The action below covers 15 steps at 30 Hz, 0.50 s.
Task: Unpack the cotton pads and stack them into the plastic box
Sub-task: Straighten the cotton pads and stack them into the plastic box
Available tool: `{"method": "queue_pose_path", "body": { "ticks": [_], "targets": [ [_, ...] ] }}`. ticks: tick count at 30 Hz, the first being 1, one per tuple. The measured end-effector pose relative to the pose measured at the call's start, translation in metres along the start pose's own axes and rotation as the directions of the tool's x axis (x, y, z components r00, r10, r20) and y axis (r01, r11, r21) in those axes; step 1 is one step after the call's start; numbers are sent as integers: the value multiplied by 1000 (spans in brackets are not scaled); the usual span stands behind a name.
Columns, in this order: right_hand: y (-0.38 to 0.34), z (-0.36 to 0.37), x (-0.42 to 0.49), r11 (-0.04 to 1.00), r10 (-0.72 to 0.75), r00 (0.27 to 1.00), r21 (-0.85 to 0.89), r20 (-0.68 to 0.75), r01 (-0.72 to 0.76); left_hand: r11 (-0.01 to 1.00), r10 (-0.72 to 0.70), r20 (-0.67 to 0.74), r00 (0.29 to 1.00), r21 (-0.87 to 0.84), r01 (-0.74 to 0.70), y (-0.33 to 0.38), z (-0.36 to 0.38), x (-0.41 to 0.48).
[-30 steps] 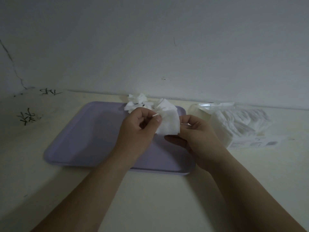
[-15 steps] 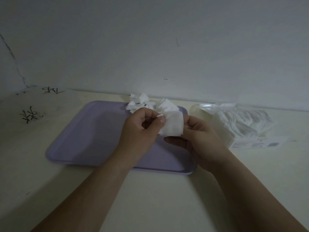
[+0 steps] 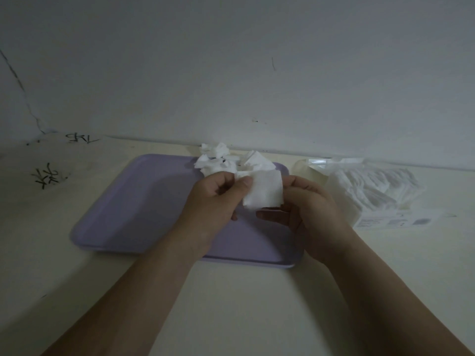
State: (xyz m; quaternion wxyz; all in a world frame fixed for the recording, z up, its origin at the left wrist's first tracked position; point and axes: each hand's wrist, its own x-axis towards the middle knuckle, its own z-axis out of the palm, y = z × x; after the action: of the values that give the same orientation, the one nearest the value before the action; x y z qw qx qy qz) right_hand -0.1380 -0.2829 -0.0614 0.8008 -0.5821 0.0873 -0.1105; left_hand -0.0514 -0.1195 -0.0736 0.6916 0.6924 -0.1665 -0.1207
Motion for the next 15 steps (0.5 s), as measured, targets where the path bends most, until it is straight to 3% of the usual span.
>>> {"method": "queue_pose_path", "body": {
  "ticks": [8,10,12,14,15],
  "targets": [
    [6,3,0,956,-217,956,-241,-197,167,989,-30,17,999,-145,32,1,5,0],
    [10,-1,4,802,-429,870,-545,-243,243,981,-55,10,998,-186,56,1,7,-1],
    [10,-4,6,559,-622,781,-728,-52,397,971,-81,4,997,-227,80,2,8,-1],
    [14,-8,5,380,-646,738,-757,194,532,959,-101,8,995,-267,99,3,7,-1],
    [16,-9,5,348,-604,754,-766,258,540,953,-111,7,994,-284,108,3,6,-1]
  ]
}}
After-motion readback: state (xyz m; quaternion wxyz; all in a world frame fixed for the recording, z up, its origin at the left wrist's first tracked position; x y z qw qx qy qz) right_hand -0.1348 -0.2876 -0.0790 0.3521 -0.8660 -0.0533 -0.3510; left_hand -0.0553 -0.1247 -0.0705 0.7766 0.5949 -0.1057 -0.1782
